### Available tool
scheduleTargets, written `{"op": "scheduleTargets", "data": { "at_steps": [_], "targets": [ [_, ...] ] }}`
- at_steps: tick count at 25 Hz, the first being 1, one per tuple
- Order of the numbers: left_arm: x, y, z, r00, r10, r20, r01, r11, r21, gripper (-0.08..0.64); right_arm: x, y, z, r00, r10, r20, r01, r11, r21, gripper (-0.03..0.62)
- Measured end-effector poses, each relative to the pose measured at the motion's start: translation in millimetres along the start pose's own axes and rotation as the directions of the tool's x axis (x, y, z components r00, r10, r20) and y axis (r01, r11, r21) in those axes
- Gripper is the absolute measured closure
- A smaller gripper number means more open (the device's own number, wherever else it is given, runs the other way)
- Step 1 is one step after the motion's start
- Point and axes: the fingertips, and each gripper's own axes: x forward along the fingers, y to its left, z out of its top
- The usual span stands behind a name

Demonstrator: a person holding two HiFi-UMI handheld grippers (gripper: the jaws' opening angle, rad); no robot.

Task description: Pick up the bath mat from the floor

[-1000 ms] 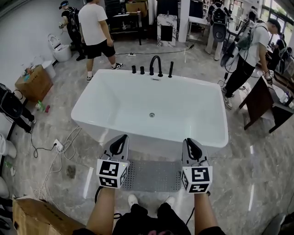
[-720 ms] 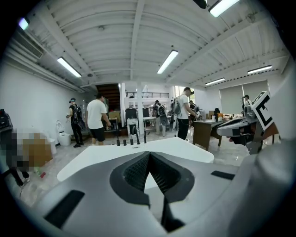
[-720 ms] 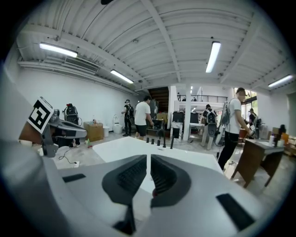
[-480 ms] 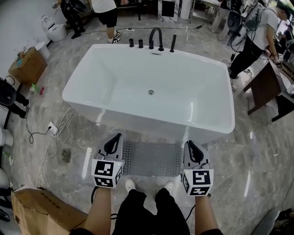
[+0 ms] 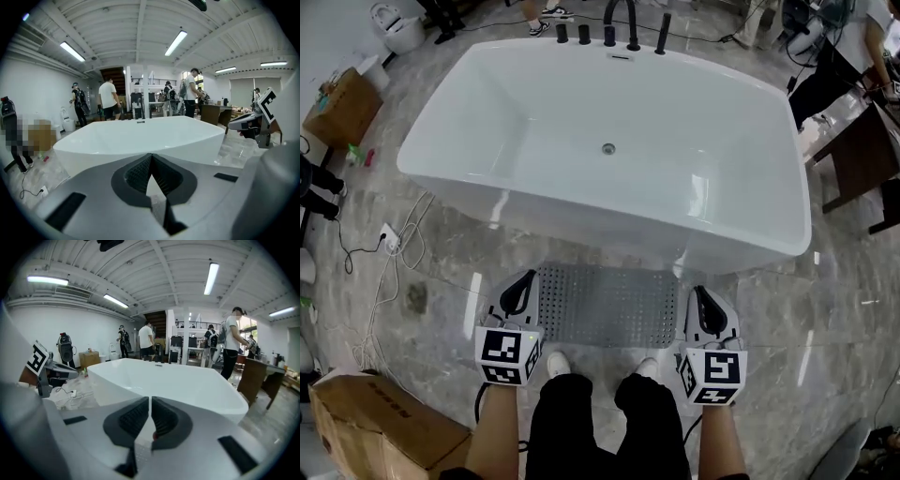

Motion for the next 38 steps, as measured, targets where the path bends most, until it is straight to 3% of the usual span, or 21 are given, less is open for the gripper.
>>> {"op": "scheduleTargets", "data": {
  "at_steps": [21, 24, 33, 38],
  "targets": [
    [179, 34, -290, 0.997, 0.076, -0.027, -0.076, 0.997, -0.006, 0.563, 187, -13, -290, 0.997, -0.009, -0.073, 0.008, 1.000, -0.016, 0.569],
    [199, 35, -321, 0.997, 0.073, -0.018, -0.073, 0.997, 0.003, 0.563, 210, -15, -319, 0.998, -0.002, -0.055, 0.000, 0.999, -0.034, 0.569],
    [236, 31, -389, 0.998, 0.043, 0.038, -0.048, 0.991, 0.124, 0.563, 257, -9, -404, 0.999, 0.039, -0.012, -0.040, 0.991, -0.127, 0.569],
    [239, 28, -409, 0.999, 0.050, 0.016, -0.052, 0.989, 0.141, 0.563, 261, -3, -429, 0.998, 0.049, -0.025, -0.051, 0.993, -0.106, 0.569]
  ]
}}
